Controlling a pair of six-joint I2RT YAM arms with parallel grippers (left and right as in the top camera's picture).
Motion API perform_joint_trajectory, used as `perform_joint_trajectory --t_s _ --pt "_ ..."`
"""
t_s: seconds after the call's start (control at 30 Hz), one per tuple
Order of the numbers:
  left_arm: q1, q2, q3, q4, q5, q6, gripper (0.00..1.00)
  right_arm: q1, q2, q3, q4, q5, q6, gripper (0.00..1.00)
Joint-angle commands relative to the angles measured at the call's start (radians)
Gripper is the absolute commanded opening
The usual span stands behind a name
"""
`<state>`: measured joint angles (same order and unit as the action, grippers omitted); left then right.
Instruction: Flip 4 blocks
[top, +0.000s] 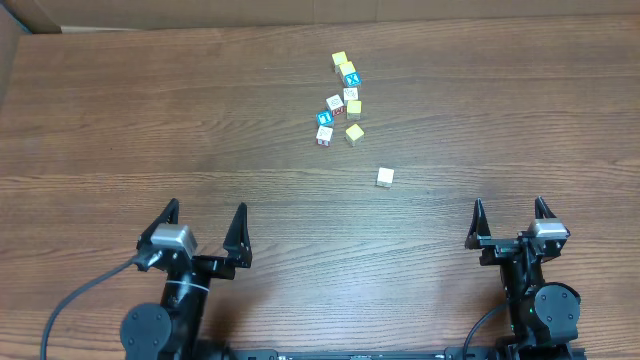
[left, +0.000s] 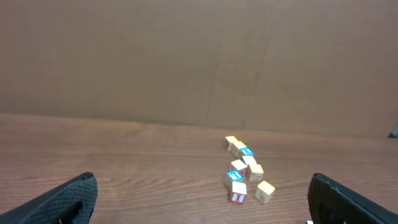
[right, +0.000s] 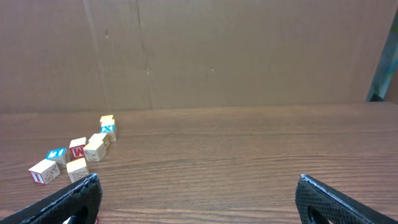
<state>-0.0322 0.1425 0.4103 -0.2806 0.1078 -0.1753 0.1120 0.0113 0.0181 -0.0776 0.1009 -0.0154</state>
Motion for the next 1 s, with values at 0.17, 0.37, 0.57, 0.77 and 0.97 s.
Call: perform_joint_trajectory --t_s 0.17,0.37,0.57,0.77,0.97 --pt "-0.001 0.267 0.249 -0.086 0.109 0.019 1.00 -0.003 -0.006 -0.010 0.004 -0.005 -0.004 1.00" --pt "-0.001 0.511 0.497 -0.248 0.226 0.024 1.00 -0.003 -0.006 -0.010 0.004 -0.005 -0.004 1.00" --pt "-0.001 0.777 0.818 -0.494 0.306 0.090 1.00 -0.003 -0.006 -0.010 0.004 -0.005 -0.004 1.00" --pt "-0.001 1.025 1.124 -0.754 0.305 0.130 1.00 -0.003 -0.006 -0.010 0.004 -0.005 -0.004 1.00" --pt "-0.001 1.170 1.243 -0.814 0.346 0.130 1.00 -0.003 -0.006 -0.010 0.004 -0.005 -0.004 1.00"
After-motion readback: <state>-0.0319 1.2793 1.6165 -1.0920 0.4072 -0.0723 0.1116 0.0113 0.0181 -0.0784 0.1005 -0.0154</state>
